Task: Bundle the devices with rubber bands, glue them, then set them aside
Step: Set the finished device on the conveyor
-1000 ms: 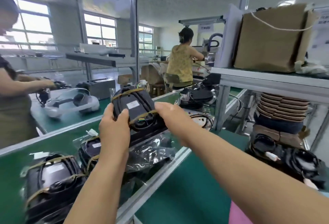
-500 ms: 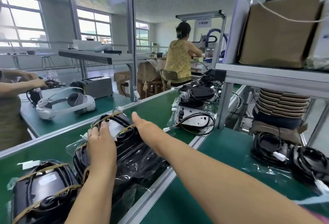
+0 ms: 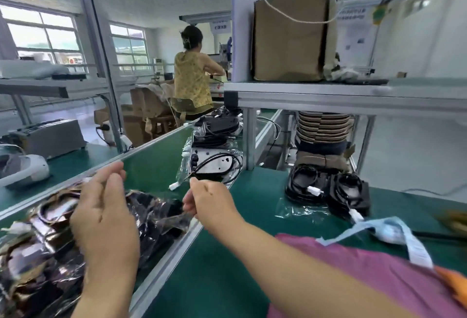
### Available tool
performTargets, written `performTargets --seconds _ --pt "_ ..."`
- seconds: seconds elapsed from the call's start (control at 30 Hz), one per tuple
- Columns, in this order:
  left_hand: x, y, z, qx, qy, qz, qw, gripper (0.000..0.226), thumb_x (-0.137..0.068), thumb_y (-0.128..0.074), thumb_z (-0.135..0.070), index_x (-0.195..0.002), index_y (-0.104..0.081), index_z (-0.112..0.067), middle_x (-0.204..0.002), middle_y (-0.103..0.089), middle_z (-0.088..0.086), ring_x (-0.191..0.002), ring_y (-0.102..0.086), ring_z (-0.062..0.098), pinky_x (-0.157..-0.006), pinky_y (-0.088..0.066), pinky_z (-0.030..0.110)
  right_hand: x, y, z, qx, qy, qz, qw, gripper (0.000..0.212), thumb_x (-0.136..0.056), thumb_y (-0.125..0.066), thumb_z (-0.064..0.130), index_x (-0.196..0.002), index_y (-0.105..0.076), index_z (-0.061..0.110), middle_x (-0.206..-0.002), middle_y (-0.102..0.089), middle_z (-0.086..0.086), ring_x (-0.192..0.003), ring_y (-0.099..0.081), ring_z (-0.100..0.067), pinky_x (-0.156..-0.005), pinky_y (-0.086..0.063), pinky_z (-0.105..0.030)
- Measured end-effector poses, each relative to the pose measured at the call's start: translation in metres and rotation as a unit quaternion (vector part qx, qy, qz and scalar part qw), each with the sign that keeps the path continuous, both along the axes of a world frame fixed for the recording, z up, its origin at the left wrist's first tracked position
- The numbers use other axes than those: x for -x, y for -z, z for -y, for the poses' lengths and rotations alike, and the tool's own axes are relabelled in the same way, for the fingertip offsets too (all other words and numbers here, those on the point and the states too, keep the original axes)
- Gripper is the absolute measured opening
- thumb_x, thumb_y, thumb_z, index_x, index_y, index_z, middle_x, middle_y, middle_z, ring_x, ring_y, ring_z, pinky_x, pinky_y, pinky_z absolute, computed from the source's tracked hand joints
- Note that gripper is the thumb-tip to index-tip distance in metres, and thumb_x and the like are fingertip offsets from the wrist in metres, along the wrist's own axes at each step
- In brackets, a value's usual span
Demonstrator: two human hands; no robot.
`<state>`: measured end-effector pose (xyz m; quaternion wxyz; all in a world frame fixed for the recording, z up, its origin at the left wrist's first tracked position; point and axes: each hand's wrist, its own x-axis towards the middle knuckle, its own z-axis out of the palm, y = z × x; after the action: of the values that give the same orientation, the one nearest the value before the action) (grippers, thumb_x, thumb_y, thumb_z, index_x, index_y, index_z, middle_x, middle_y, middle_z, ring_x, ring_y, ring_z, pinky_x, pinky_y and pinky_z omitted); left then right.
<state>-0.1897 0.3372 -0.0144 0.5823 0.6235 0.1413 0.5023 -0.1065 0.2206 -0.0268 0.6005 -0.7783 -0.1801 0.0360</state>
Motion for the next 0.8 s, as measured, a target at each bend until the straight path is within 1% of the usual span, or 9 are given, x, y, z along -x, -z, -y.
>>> performTargets --seconds 0.07,0.13,0.2,0.3,0.4,0.53,0.67,0.73,0.8 --pt "-0.012 0.009 0.037 -0.005 0.067 -0.005 0.998 0.025 -0.094 -0.048 -0.039 -0.095 -0.072 -0.037 -0.091 -0.072 -0.017 -0.076 -0.063 -0.005 -0.067 -0.054 0.020 -0.001 0.011 0.030 0.002 0.039 -0.009 0.999 0.050 -0.100 -0.041 0.038 -0.055 -0.054 0.019 -0.047 -0.055 0.008 -0.048 -0.048 -0.005 -0.058 -0.045 -0.028" --pt "-0.026 0.023 0.072 -0.016 0.112 -0.034 0.993 0.031 -0.099 -0.051 -0.028 -0.076 -0.071 -0.030 -0.066 -0.064 -0.009 -0.055 -0.052 0.002 -0.055 -0.047 0.025 0.001 0.022 0.060 0.008 0.071 -0.011 0.997 0.048 -0.099 -0.042 0.039 -0.057 -0.048 0.016 -0.046 -0.044 0.006 -0.043 -0.036 -0.008 -0.049 -0.032 -0.025" --pt "-0.040 0.039 0.106 -0.030 0.154 -0.082 0.984 0.043 -0.101 -0.052 -0.033 -0.060 -0.061 -0.021 -0.049 -0.046 -0.007 -0.044 -0.037 0.005 -0.049 -0.035 0.026 0.000 0.032 0.087 0.027 0.099 -0.010 0.995 0.046 -0.100 -0.042 0.038 -0.060 -0.045 0.015 -0.048 -0.037 0.006 -0.045 -0.030 -0.009 -0.048 -0.028 -0.027" --pt "-0.058 0.058 0.151 -0.058 0.225 -0.141 0.962 0.055 -0.099 -0.050 -0.040 -0.047 -0.046 -0.021 -0.043 -0.032 -0.008 -0.041 -0.027 0.007 -0.048 -0.025 0.028 -0.002 0.047 0.125 0.055 0.150 -0.037 0.986 0.045 -0.100 -0.041 0.038 -0.061 -0.039 0.016 -0.056 -0.034 0.004 -0.054 -0.030 -0.012 -0.054 -0.026 -0.031" --pt "-0.081 0.066 0.186 -0.078 0.272 -0.159 0.946 0.058 -0.099 -0.051 -0.036 -0.044 -0.038 -0.022 -0.042 -0.029 -0.009 -0.041 -0.025 0.007 -0.042 -0.024 0.019 -0.010 0.055 0.164 0.063 0.199 -0.044 0.977 0.045 -0.102 -0.040 0.036 -0.061 -0.036 0.017 -0.060 -0.037 0.002 -0.057 -0.030 -0.013 -0.053 -0.025 -0.029" --pt "-0.124 0.063 0.216 -0.087 0.303 -0.170 0.934 0.054 -0.101 -0.052 -0.032 -0.051 -0.037 -0.017 -0.044 -0.030 -0.009 -0.044 -0.025 0.009 -0.043 -0.024 0.020 -0.034 0.052 0.205 0.038 0.259 -0.044 0.964 0.048 -0.103 -0.039 0.034 -0.059 -0.034 0.017 -0.057 -0.038 0.000 -0.059 -0.032 -0.018 -0.059 -0.026 -0.033" --pt "-0.170 0.055 0.231 -0.087 0.308 -0.201 0.926 0.057 -0.101 -0.050 -0.038 -0.050 -0.036 -0.018 -0.041 -0.032 -0.009 -0.042 -0.025 0.013 -0.048 -0.025 0.030 -0.064 0.042 0.228 0.006 0.309 -0.032 0.950 0.051 -0.103 -0.039 0.032 -0.055 -0.033 0.016 -0.050 -0.035 0.002 -0.050 -0.032 -0.015 -0.053 -0.030 -0.029" --pt "-0.192 0.051 0.234 -0.087 0.307 -0.208 0.925 0.055 -0.100 -0.050 -0.039 -0.050 -0.039 -0.019 -0.041 -0.034 -0.009 -0.041 -0.027 0.013 -0.049 -0.026 0.031 -0.081 0.037 0.235 0.001 0.325 -0.021 0.945 0.052 -0.104 -0.037 0.032 -0.055 -0.033 0.016 -0.053 -0.037 0.001 -0.055 -0.034 -0.018 -0.059 -0.030 -0.030" --pt "-0.213 0.050 0.236 -0.078 0.303 -0.211 0.926 0.055 -0.100 -0.051 -0.039 -0.050 -0.040 -0.019 -0.042 -0.034 -0.009 -0.040 -0.027 0.012 -0.050 -0.027 0.032 -0.099 0.033 0.240 -0.004 0.333 -0.016 0.943 0.049 -0.105 -0.035 0.032 -0.059 -0.040 0.013 -0.064 -0.045 -0.006 -0.067 -0.041 -0.022 -0.069 -0.034 -0.035"
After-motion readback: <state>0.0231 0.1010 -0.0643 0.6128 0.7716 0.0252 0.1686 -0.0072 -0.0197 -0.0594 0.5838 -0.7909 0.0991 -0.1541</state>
